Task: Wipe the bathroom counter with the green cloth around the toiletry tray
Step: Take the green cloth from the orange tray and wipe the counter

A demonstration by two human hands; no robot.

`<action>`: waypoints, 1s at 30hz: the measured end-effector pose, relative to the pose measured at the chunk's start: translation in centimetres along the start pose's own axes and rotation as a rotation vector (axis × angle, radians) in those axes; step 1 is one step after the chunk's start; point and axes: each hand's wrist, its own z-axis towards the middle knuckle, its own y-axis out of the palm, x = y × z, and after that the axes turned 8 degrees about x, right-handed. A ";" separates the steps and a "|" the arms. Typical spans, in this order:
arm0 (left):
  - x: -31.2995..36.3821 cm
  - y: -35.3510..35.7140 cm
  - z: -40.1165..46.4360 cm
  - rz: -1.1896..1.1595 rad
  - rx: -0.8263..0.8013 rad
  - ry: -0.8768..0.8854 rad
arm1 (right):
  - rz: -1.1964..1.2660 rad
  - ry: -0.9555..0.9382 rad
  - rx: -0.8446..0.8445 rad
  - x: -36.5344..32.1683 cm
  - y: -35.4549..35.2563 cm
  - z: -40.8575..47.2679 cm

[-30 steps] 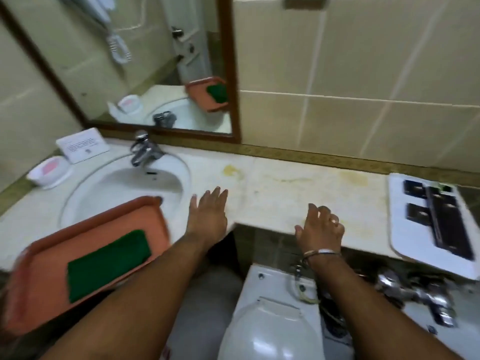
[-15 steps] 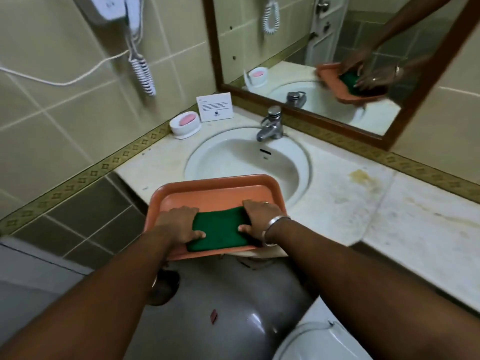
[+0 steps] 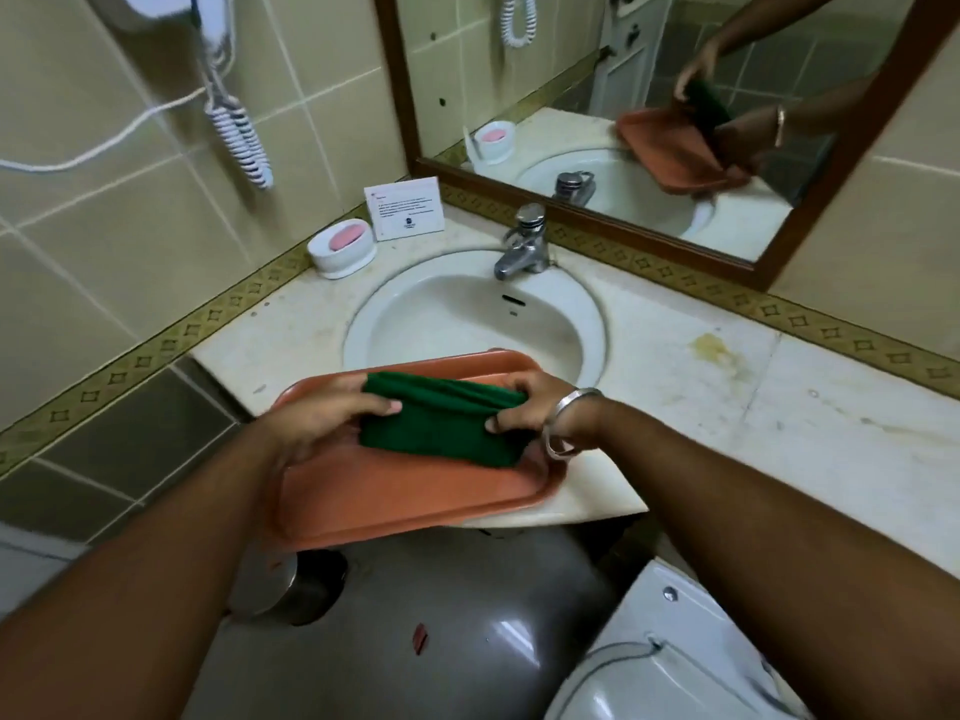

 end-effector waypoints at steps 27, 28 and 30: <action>-0.1 35.3 16.0 1.338 0.232 0.705 | -0.832 0.489 0.983 25.9 -25.7 -26.7; -0.3 35.4 16.5 1.339 0.233 0.723 | -0.827 0.497 0.876 26.3 -26.0 -25.7; -0.4 35.5 16.9 1.331 0.242 0.744 | -0.722 0.571 0.754 27.7 -26.6 -23.8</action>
